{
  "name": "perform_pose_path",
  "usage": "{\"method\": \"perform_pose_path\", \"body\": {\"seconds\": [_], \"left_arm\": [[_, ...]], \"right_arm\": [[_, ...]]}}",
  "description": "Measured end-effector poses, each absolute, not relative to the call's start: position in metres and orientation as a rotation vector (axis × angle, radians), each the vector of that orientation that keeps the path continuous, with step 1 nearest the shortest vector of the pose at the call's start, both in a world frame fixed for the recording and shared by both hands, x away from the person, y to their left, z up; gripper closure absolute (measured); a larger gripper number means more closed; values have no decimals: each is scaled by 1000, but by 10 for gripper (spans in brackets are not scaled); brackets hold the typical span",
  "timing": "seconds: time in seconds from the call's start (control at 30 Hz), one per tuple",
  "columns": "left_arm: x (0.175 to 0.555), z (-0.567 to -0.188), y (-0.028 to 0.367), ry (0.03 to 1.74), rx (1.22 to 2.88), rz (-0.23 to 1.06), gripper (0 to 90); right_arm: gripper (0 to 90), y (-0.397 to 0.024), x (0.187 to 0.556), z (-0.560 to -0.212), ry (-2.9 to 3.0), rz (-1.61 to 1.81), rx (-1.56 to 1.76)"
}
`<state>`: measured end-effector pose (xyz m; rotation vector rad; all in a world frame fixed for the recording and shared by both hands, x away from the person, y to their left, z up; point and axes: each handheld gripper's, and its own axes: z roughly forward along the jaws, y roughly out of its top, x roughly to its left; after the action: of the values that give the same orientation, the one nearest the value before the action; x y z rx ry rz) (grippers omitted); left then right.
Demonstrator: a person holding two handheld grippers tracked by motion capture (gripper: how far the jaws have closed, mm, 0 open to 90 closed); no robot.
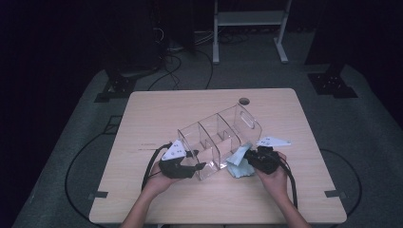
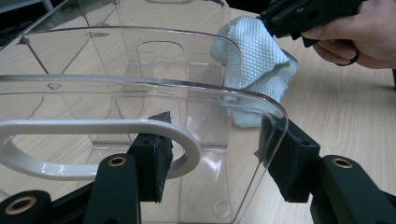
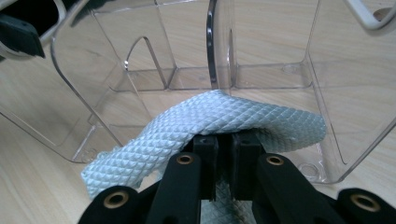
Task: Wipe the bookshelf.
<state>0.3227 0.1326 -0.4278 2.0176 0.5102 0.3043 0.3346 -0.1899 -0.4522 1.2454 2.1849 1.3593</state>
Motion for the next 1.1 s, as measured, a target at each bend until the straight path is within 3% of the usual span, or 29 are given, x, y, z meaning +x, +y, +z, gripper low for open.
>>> {"method": "perform_pose_path", "body": {"seconds": [0.23, 0.5, 0.73, 1.1], "left_arm": [[322, -428, 132, 511, 2020, 304, 454], [323, -428, 132, 510, 2019, 301, 454], [322, -428, 131, 507, 2022, 301, 454], [322, -428, 130, 503, 2021, 299, 454]], "right_arm": [[831, -187, 341, -485, 2302, 1243, 1333], [831, -190, 336, -457, 2193, 1350, 1263], [831, -187, 341, -480, 2276, 1260, 1324], [831, -190, 336, -412, 2159, 1408, 1195]]}}
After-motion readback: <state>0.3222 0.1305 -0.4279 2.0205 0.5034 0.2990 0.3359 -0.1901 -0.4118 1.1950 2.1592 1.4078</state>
